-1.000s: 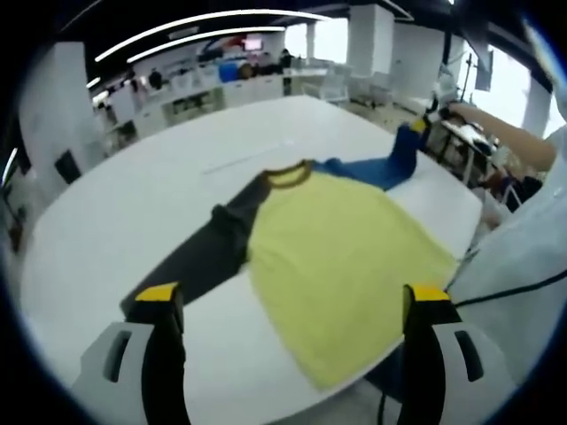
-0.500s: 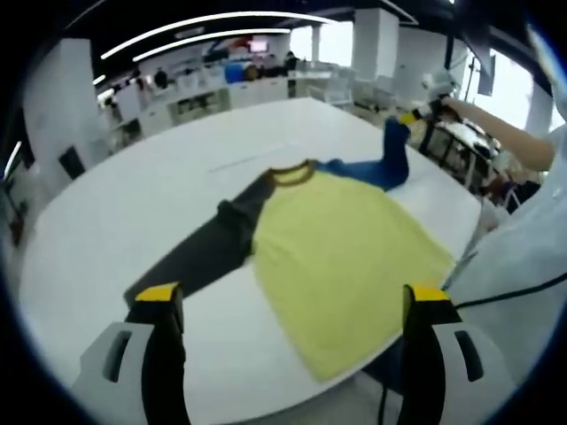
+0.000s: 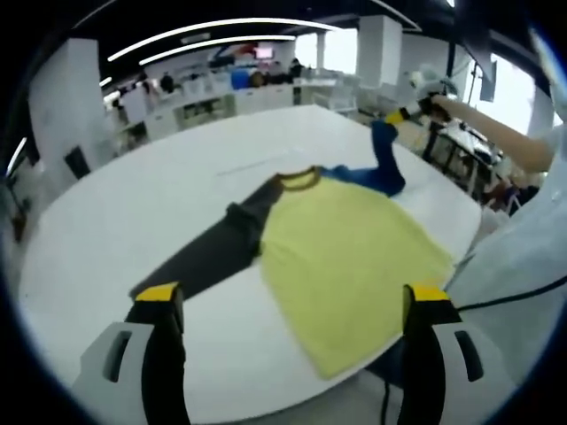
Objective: Fold the garment on the visible template until the final outline fits inside the template.
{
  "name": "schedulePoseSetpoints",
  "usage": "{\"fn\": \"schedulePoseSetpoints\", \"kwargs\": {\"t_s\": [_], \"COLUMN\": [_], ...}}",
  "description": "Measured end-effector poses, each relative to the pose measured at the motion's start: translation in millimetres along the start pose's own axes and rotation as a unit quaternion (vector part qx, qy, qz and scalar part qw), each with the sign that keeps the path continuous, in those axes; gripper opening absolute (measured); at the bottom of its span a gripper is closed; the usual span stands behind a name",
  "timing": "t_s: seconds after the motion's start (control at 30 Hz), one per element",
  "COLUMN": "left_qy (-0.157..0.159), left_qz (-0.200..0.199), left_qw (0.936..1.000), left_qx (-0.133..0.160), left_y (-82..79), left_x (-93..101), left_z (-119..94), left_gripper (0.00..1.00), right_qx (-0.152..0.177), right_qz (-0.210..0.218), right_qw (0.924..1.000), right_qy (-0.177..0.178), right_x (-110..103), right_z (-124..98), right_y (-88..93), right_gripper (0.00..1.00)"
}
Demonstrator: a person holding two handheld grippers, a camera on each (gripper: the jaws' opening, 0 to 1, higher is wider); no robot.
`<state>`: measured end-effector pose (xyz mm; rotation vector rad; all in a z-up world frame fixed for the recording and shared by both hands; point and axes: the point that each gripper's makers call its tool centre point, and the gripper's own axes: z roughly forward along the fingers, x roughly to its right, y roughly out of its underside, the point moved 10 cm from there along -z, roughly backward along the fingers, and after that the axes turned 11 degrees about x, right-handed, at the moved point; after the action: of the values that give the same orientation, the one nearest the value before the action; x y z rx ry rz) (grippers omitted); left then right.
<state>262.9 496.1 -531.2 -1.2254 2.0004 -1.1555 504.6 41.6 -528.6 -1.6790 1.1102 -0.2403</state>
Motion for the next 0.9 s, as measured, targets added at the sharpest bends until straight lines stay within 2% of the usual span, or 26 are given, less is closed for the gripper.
{"fn": "schedulePoseSetpoints", "kwargs": {"t_s": [0.23, 0.9], "left_qy": [-0.006, -0.006], "left_qz": [-0.001, -0.002], "left_qw": [0.9999, 1.0], "left_qx": [0.008, 0.006], "left_y": [0.5, 6.5], "left_x": [-4.0, -10.4], "left_z": [-5, -14], "left_gripper": [0.99, 0.99], "right_qx": [0.003, 0.01], "right_qz": [-0.008, -0.015], "right_qw": [0.9998, 0.997], "right_qy": [-0.018, -0.076], "right_x": [-17, -67], "right_z": [17, 63], "right_y": [-10.2, -23.4], "right_gripper": [0.02, 0.02]}}
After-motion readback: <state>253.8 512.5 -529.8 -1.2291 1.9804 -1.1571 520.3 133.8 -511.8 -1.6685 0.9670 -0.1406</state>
